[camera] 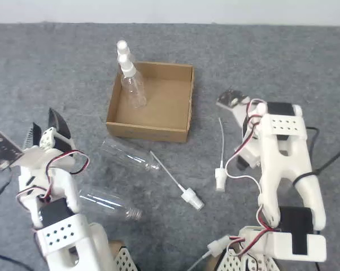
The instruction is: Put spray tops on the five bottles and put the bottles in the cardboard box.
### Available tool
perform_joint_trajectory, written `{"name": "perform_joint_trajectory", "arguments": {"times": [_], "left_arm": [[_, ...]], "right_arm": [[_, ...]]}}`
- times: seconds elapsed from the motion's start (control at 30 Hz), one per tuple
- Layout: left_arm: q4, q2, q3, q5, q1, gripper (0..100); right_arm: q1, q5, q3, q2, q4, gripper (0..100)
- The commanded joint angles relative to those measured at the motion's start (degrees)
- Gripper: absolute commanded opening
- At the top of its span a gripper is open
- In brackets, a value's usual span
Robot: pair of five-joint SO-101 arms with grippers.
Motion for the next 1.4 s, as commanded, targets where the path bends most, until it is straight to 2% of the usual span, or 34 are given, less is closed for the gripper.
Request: {"name": "perform_joint_trajectory", "arguments": {"times": [0.0, 0.17, 0.37, 0.67, 0.83, 0.97, 1.23, 1.37], "left_arm": [[-2.2, -0.8, -0.6, -0.9, -0.1, 18], [-2.2, -0.8, -0.6, -0.9, 0.1, 18], [-2.2, -0.8, -0.7, -0.9, 0.1, 18], [-0.4, -0.8, -2.2, -3.4, 1.3, 18], [6.3, -0.8, -6.8, -5.2, 3.2, 18], [13.4, -0.8, -11.0, -8.0, 5.9, 18], [25.1, -0.8, -18.6, -16.5, 15.6, 18], [29.9, -0.7, -21.8, -23.5, 22.8, 18]], "right_arm": [[0.4, -7.0, -7.3, -2.7, 3.2, 0.6], [-1.1, -13.1, -5.8, -11.6, 3.4, 0.6], [-6.5, -20.5, -3.6, -20.5, 2.9, 0.6], [-7.3, -33.6, -1.1, -22.9, -7.3, 0.6], [-6.5, -37.5, 5.6, -23.0, -16.0, 0.6], [-4.9, -38.9, 8.4, -23.2, -18.6, 0.6], [-0.6, -40.0, 14.4, -31.0, -21.8, 0.6], [3.6, -40.1, 17.8, -34.4, -24.7, 0.7]]}}
